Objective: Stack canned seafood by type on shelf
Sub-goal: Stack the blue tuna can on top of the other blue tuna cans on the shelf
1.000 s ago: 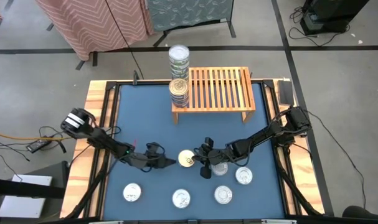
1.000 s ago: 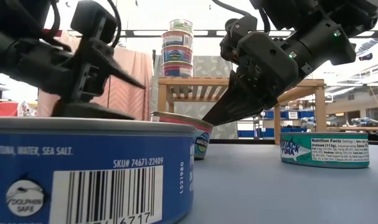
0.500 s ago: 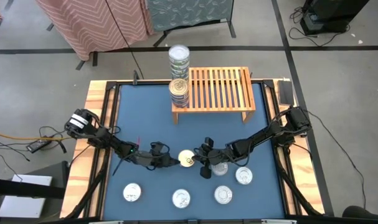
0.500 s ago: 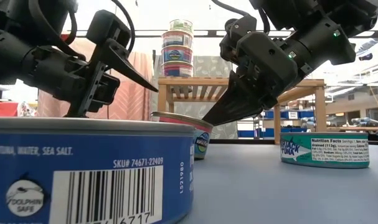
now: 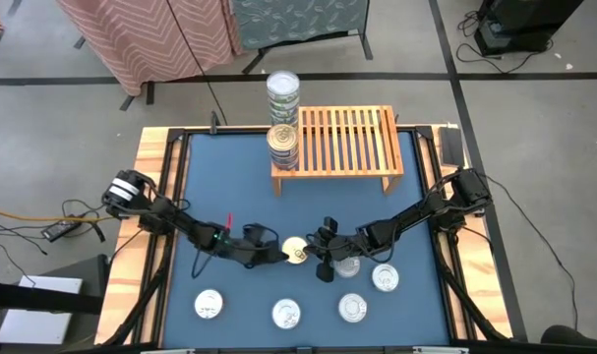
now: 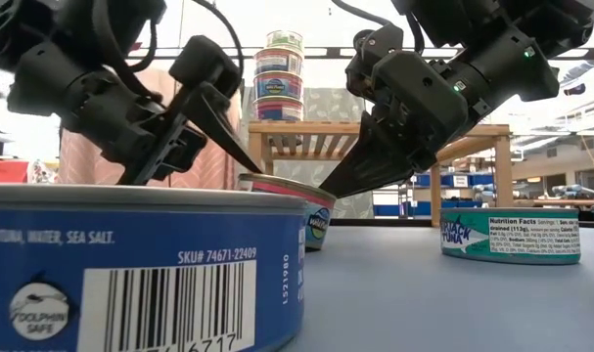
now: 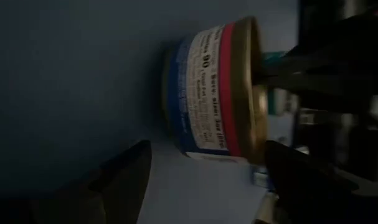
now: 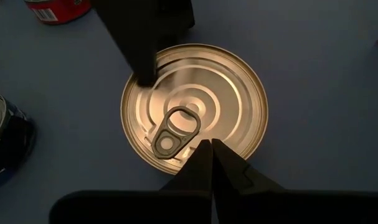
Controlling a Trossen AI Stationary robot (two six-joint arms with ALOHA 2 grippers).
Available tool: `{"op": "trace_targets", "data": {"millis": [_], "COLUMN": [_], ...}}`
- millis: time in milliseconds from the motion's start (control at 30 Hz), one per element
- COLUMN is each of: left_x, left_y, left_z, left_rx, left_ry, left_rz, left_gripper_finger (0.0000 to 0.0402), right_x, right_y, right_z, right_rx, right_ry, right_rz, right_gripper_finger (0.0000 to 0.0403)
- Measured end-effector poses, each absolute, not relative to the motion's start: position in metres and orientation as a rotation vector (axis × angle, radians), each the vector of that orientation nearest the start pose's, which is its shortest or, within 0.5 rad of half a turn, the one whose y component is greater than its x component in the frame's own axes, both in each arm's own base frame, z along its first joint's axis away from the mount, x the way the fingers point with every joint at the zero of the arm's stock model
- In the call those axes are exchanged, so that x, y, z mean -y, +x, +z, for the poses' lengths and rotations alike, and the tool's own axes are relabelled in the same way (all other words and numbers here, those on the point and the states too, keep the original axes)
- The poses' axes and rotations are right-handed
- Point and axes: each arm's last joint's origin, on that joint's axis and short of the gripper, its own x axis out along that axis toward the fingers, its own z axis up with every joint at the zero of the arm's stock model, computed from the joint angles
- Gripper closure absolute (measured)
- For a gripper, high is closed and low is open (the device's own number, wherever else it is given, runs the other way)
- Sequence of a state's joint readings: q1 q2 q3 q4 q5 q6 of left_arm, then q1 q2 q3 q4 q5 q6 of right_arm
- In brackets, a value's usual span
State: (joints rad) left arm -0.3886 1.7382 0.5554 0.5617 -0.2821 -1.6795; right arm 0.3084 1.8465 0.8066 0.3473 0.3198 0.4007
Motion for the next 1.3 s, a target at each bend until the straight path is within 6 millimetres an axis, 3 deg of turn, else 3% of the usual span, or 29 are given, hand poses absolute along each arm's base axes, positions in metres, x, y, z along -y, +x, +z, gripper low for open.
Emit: {"op": "trace_targets", "data": {"millis": [467,733,1100,1300], "left_x": [0.089,0.095,0.098,0.095], "left_y": [0.29,0.315,0.317,0.311], "left_z": [0.107,0.107,0.113,0.128], "left_rx": [-0.454,-0.459,-0.477,-0.476], "left_ry": [-1.446,-1.398,-1.49,-1.511], "left_rz": [0.511,0.522,0.444,0.395], "left_gripper_finger": [0.0088,0.009,0.0196,0.0207], "right_x": [-0.098,-0.098,-0.1,-0.103], "right_y": [0.326,0.326,0.325,0.322], "right_z": [0.116,0.115,0.116,0.128], "right_rx": [-0.636,-0.638,-0.634,-0.615], "right_ry": [0.158,0.15,0.146,0.144], "right_rz": [-0.155,-0.152,-0.148,-0.135], "right_gripper_finger": [0.0397,0.04,0.0398,0.0394]}}
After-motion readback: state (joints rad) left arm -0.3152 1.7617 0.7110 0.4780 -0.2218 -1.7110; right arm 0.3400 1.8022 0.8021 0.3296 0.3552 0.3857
